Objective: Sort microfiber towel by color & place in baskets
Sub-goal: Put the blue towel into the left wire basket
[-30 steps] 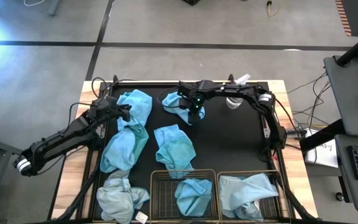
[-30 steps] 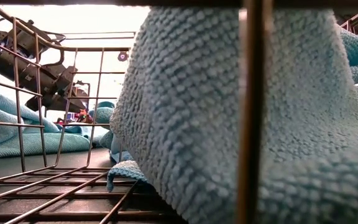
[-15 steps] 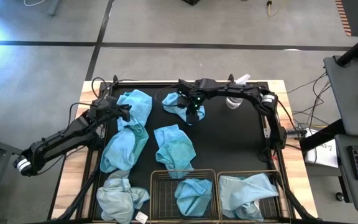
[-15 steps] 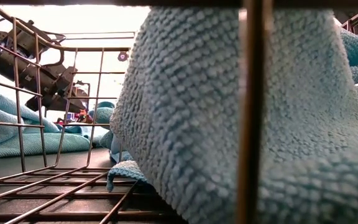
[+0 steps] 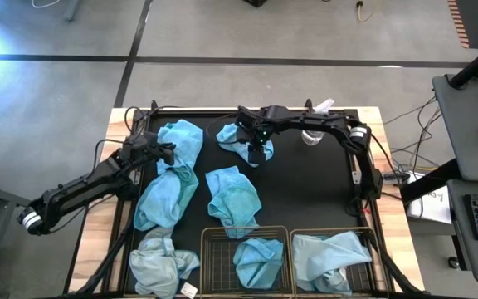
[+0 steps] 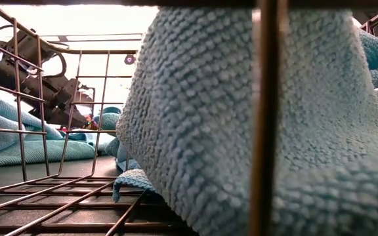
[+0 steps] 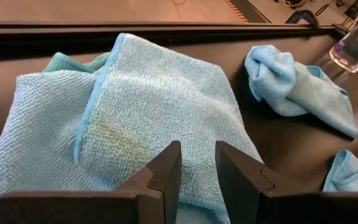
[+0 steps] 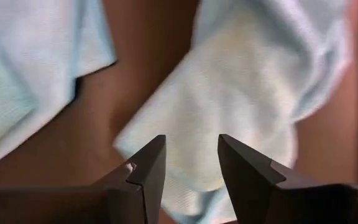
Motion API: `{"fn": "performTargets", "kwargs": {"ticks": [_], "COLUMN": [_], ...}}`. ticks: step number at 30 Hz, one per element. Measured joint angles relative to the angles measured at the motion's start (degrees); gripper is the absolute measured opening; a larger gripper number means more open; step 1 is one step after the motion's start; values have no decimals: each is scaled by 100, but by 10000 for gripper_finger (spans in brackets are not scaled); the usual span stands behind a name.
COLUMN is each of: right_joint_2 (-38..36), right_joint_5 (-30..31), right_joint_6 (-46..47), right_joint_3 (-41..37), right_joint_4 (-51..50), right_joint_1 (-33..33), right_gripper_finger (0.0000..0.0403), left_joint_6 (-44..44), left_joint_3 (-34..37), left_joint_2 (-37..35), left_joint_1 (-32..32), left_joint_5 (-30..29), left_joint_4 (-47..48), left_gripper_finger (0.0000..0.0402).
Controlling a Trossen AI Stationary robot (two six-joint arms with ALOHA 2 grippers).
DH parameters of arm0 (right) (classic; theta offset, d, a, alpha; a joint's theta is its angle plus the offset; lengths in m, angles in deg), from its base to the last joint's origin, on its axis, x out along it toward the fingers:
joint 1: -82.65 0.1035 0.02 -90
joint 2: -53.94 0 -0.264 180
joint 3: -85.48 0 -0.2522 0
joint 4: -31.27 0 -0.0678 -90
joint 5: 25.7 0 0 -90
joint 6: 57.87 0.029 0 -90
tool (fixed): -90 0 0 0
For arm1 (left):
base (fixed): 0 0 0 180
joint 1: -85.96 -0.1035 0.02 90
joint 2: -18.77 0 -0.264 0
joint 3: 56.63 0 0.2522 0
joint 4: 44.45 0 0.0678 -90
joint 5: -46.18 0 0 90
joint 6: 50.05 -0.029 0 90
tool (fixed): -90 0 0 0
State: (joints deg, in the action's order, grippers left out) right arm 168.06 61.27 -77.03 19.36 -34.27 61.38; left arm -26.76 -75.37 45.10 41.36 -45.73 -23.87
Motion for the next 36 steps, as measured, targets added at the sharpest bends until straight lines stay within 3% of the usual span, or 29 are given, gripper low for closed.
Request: {"fn": "performTargets", "kwargs": {"ticks": [5,12,27,36], "right_joint_2": [-2,161,221,221], "right_joint_5": [440,408,392,-639], "right_joint_6": [172,658,914,863], "right_joint_3": [0,-7,-13,-13], "right_joint_4": [-30,-648,-622,-620], "right_joint_1": [-92,-131,8,94], "right_gripper_finger": [141,141,134,132], "left_joint_6": [39,122,122,122], "left_joint_3": [2,0,0,0], "left_joint_2": [0,0,0,0], "left_joint_1": [3,2,2,0], "left_joint_5": [0,0,4,4], "left_joint_4": [-146,-181,-177,-177], "left_gripper_finger": [84,84,84,84]}}
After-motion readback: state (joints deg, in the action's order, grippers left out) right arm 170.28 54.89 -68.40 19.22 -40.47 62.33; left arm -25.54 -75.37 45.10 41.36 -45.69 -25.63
